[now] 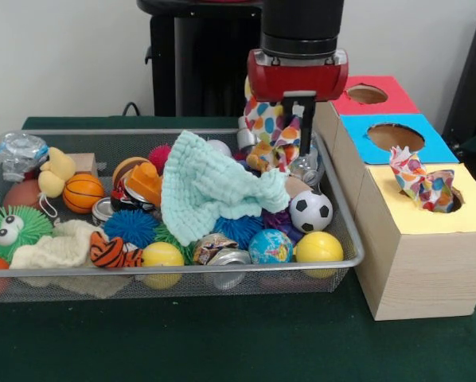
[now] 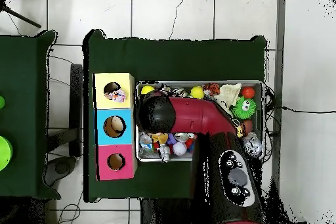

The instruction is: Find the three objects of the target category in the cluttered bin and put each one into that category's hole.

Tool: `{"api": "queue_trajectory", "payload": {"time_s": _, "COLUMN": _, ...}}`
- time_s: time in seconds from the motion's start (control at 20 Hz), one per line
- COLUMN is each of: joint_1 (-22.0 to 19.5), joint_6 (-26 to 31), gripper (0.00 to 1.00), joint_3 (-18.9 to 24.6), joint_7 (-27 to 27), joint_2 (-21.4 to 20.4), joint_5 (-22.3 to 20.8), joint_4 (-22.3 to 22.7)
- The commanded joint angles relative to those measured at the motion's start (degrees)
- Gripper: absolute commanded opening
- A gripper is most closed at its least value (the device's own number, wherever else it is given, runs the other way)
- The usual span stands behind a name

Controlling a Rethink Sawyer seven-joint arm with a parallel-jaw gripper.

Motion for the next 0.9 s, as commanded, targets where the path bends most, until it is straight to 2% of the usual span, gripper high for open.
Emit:
{"api": "queue_trajectory", "payload": {"time_s": 0.05, "joint_1": 3.6, "joint_6": 5.2, "gripper": 0.0, "joint_3": -4.1, "joint_7": 17.6, "joint_2": 0.0, "joint_5": 4.5, "joint_4": 1.7}}
{"api": "queue_trajectory", "payload": {"time_s": 0.4, "joint_1": 7.3, "joint_6": 9.5, "gripper": 0.0, "joint_3": -6.5, "joint_7": 18.0, "joint_2": -0.6, "joint_5": 8.6, "joint_4": -0.1}}
{"api": "queue_trajectory", "payload": {"time_s": 0.55, "joint_1": 8.0, "joint_6": 8.5, "gripper": 0.0, "joint_3": -6.2, "joint_7": 18.3, "joint_2": 1.1, "joint_5": 10.9, "joint_4": -0.6}}
{"api": "queue_trajectory", "payload": {"time_s": 0.9, "joint_1": 12.6, "joint_6": 6.5, "gripper": 0.0, "joint_3": -7.9, "joint_7": 22.5, "joint_2": 4.1, "joint_5": 15.3, "joint_4": -2.4}}
